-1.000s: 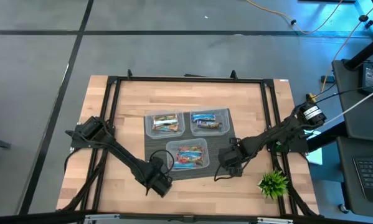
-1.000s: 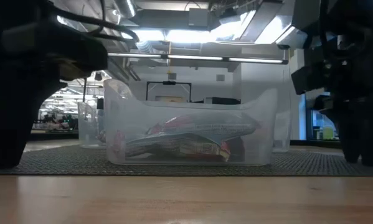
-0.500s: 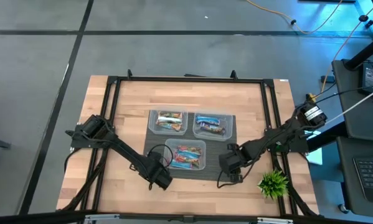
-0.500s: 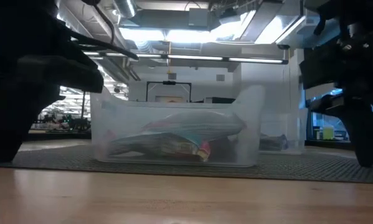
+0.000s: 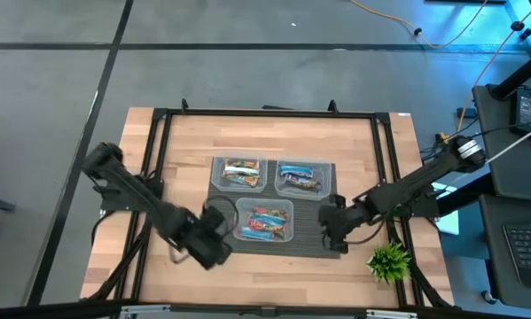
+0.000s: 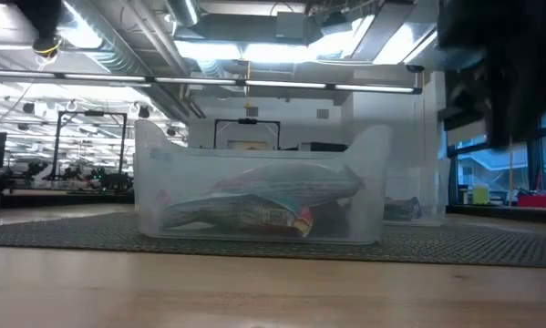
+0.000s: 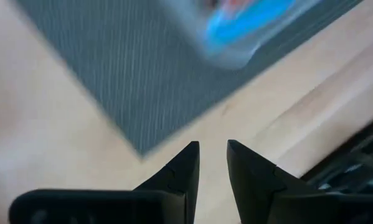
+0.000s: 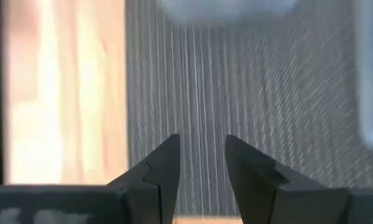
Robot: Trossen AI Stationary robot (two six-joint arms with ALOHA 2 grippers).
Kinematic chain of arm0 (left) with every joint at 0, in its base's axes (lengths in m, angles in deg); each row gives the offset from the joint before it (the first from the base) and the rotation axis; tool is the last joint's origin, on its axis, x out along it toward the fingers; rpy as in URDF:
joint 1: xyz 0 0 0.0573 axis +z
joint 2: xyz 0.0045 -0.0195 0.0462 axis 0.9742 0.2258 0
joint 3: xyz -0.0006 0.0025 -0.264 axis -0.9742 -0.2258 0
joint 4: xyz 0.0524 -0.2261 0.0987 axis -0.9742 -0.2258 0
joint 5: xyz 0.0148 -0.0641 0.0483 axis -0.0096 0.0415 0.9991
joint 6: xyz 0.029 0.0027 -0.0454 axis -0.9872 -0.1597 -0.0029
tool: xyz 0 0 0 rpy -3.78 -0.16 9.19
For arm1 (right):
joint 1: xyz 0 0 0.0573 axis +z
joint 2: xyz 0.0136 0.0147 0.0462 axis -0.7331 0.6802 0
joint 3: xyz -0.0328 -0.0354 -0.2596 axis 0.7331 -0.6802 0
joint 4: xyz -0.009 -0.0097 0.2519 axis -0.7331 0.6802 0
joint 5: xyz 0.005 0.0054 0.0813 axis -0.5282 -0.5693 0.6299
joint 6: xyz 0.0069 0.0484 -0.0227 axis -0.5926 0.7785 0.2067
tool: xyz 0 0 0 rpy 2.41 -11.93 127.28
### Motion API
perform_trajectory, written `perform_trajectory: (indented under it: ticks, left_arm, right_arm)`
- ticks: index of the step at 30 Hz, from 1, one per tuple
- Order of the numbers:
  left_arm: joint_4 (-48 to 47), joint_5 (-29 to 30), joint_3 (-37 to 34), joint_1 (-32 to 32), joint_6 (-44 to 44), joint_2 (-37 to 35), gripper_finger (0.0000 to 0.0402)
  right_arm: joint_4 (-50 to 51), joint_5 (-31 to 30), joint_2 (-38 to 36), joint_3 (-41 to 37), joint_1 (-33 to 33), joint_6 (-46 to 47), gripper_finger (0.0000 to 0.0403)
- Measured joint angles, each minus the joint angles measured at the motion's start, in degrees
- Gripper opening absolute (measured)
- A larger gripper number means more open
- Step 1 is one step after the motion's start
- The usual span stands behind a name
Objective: Pick and place Granola Bars by type
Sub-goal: Return to Home Position
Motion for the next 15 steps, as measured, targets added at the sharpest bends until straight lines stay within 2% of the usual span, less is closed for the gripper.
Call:
perform_trajectory:
  ticks: [4, 7, 11, 15]
  left_arm:
    - [0.3, 13.8, 0.0, 0.4, -10.8, -8.9, 0.0075]
    - [3.3, 21.0, 0.0, 1.4, -23.2, -14.5, 0.0076]
    - [9.4, 23.3, 0.0, 3.5, -42.7, -19.9, 0.0081]
    - [16.4, 20.1, 0.0, 6.5, -57.6, -22.3, 0.0085]
  right_arm:
    - [-2.0, -7.1, -6.5, 0.0, -0.4, 0.3, 0.0131]
    - [-2.4, -10.1, -10.8, 0.0, -0.8, 2.2, 0.0131]
    - [-3.9, -10.5, -14.8, 0.0, -0.7, 3.5, 0.0131]
    - [-5.7, -12.5, -17.2, 0.0, -1.3, 3.4, 0.0131]
